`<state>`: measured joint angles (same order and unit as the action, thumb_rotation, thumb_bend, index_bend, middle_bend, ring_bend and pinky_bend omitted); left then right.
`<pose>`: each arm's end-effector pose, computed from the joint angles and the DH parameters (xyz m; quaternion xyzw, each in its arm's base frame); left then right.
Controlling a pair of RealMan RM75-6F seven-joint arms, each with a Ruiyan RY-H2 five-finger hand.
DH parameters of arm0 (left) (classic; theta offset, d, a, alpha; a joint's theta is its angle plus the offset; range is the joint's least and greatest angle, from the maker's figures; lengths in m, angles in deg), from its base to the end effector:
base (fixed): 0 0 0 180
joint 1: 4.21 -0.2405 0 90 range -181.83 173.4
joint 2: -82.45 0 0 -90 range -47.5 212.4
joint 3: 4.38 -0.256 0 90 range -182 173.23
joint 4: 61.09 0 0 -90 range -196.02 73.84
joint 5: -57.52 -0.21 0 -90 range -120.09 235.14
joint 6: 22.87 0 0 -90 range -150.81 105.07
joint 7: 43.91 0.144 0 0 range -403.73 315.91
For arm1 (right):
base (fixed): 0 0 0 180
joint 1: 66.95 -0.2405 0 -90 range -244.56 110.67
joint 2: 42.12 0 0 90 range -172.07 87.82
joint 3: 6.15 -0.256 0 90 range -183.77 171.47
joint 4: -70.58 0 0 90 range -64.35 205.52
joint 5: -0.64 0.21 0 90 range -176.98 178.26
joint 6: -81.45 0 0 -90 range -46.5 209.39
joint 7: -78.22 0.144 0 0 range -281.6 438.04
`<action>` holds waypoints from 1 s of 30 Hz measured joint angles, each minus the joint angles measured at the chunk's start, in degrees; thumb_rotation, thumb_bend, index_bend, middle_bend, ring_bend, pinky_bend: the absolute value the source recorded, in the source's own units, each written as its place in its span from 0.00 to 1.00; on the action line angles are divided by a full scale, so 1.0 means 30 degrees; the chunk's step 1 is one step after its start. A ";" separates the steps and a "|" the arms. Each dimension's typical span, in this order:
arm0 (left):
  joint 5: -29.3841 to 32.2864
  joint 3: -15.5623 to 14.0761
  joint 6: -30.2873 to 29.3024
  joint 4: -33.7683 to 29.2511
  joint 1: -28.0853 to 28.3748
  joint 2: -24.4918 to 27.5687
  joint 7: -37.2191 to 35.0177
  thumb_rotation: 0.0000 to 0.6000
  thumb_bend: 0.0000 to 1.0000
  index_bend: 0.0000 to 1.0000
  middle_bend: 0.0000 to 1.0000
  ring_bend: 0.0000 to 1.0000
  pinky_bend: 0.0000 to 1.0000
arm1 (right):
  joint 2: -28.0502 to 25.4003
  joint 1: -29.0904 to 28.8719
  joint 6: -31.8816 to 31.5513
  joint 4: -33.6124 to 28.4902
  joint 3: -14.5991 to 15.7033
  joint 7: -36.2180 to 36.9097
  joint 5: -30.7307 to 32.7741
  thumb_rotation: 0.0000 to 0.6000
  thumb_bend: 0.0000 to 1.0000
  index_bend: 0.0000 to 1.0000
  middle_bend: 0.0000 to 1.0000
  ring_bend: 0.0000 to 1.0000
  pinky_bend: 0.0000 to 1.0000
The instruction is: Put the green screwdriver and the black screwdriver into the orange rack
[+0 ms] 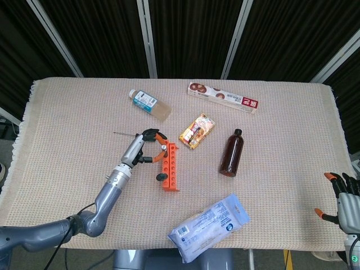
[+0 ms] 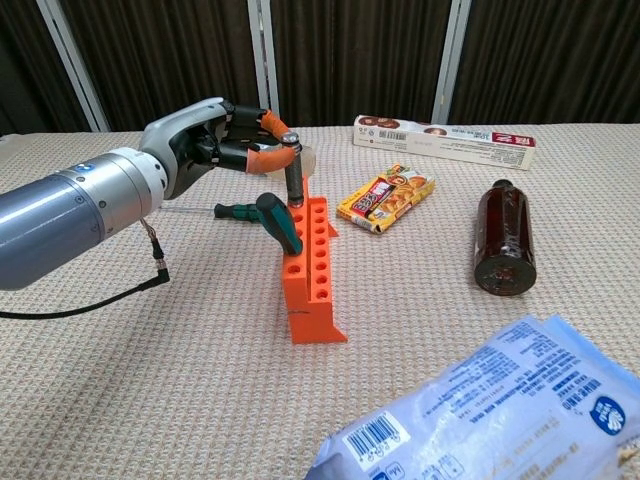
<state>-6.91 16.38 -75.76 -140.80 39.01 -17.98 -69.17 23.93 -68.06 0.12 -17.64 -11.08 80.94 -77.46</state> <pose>-0.0912 0.3564 -0.0486 -0.4855 -0.6512 -0.5544 0.1815 -0.3526 -0.1655 0.1602 0.5340 -0.4475 0.3438 0.6296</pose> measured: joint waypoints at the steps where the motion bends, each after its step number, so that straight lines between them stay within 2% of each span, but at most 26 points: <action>1: 0.0010 -0.0019 0.0004 0.0018 -0.0004 -0.0027 0.0026 1.00 0.54 0.69 0.31 0.10 0.04 | 0.0001 -0.0001 0.0004 0.0001 0.0000 0.0011 0.0002 1.00 0.00 0.15 0.13 0.00 0.06; 8: 0.0033 -0.0151 0.0035 0.0018 -0.0070 -0.0096 0.0239 1.00 0.54 0.69 0.31 0.10 0.04 | 0.0052 -0.0035 0.0077 0.0095 0.0005 0.0096 -0.0002 1.00 0.00 0.15 0.13 0.00 0.06; 11: -0.0030 -0.0157 0.0011 -0.0003 -0.0104 -0.0070 0.0232 1.00 0.54 0.66 0.29 0.08 0.03 | 0.0046 -0.0040 0.0078 0.0122 -0.0004 0.0117 0.0006 1.00 0.00 0.15 0.13 0.00 0.06; 14: -0.0168 -0.0245 0.0063 -0.0092 -0.0123 0.0051 0.0302 1.00 0.51 0.52 0.19 0.02 0.01 | 0.0044 -0.0037 0.0080 0.0143 -0.0004 0.0147 0.0008 1.00 0.00 0.15 0.13 0.00 0.06; 16: -0.0224 -0.0323 0.0191 -0.0197 -0.0126 0.0167 0.0338 1.00 0.47 0.34 0.06 0.00 0.00 | 0.0048 -0.0038 0.0086 0.0152 0.0000 0.0159 0.0004 1.00 0.00 0.15 0.13 0.00 0.06; 17: -0.0247 -0.0358 0.0247 -0.0240 -0.0125 0.0222 0.0363 1.00 0.46 0.28 0.03 0.00 0.00 | 0.0050 -0.0037 0.0086 0.0157 0.0002 0.0163 0.0004 1.00 0.00 0.15 0.13 0.00 0.06; 19: -0.0302 -0.0414 0.0314 -0.0326 -0.0120 0.0332 0.0458 1.00 0.44 0.14 0.00 0.00 0.00 | 0.0057 -0.0032 0.0084 0.0175 0.0005 0.0175 0.0004 1.00 0.00 0.15 0.13 0.00 0.06; 21: -0.0410 -0.0469 0.0287 -0.0384 -0.0129 0.0391 0.0563 1.00 0.42 0.05 0.00 0.00 0.00 | 0.0062 -0.0025 0.0082 0.0206 0.0003 0.0181 0.0020 1.00 0.00 0.15 0.13 0.00 0.06; 24: -0.0630 -0.0545 0.0057 -0.0507 -0.0202 0.0450 0.0655 1.00 0.41 0.00 0.00 0.00 0.00 | 0.0065 -0.0023 0.0078 0.0221 -0.0001 0.0219 0.0018 1.00 0.00 0.15 0.13 0.00 0.06; 30: -0.0885 -0.0634 -0.0254 -0.0662 -0.0313 0.0523 0.0779 1.00 0.41 0.00 0.00 0.00 0.00 | 0.0098 -0.0060 0.0111 0.0284 -0.0015 0.0284 -0.0009 1.00 0.00 0.15 0.13 0.00 0.06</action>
<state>-9.57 14.47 -76.53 -142.79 38.07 -16.41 -66.84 24.23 -68.24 0.46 -16.79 -11.12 81.79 -77.49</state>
